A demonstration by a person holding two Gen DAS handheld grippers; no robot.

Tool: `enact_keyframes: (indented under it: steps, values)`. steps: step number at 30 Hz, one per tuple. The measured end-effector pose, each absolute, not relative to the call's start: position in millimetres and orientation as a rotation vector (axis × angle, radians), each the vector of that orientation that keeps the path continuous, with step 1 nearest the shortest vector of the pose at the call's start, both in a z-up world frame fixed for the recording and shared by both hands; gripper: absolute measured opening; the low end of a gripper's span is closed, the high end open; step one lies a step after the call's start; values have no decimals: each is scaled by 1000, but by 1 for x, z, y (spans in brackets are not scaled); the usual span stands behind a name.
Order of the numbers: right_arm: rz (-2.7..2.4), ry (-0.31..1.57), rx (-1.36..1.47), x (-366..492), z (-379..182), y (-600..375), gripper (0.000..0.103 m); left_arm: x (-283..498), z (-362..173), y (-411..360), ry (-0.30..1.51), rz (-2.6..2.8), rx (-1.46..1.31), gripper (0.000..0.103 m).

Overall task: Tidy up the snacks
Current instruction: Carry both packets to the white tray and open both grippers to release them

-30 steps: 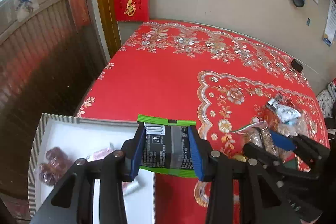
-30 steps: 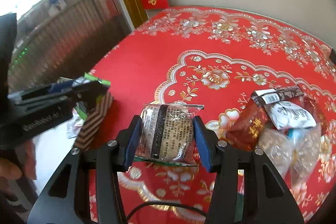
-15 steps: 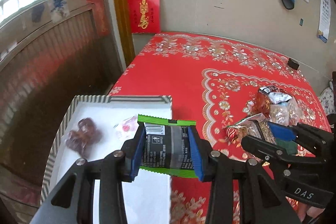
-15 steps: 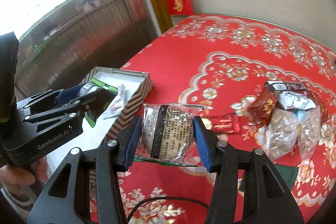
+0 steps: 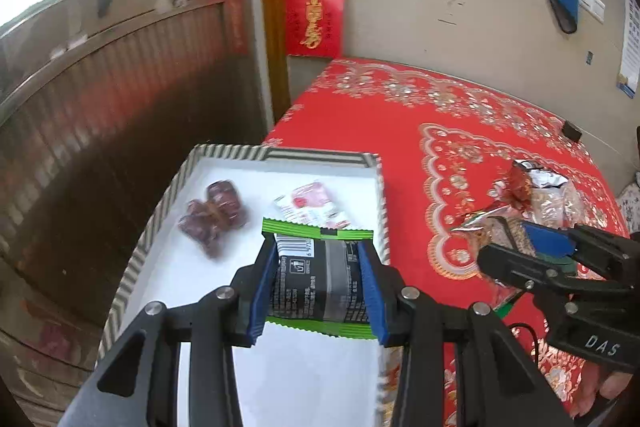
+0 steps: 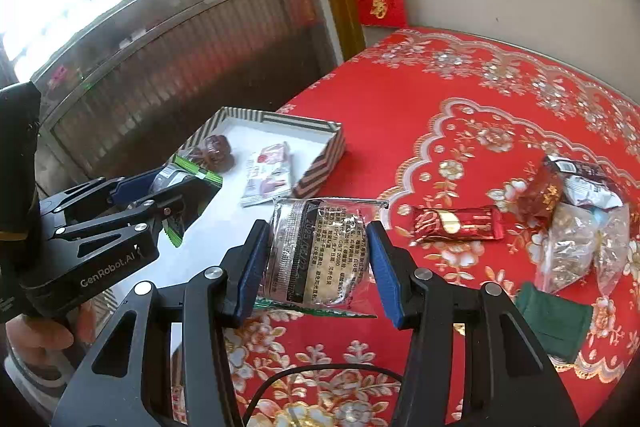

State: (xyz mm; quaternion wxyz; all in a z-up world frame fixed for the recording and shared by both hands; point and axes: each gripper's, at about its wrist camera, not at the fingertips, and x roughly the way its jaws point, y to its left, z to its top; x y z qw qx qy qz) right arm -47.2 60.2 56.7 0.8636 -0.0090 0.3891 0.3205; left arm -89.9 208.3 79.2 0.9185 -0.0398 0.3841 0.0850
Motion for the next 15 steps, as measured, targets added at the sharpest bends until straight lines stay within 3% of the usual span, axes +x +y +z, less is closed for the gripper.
enact_keyframes:
  steps: [15]
  values:
    - [828, 851, -152, -46, 46, 152, 49, -99, 39, 275, 887, 308, -160, 43]
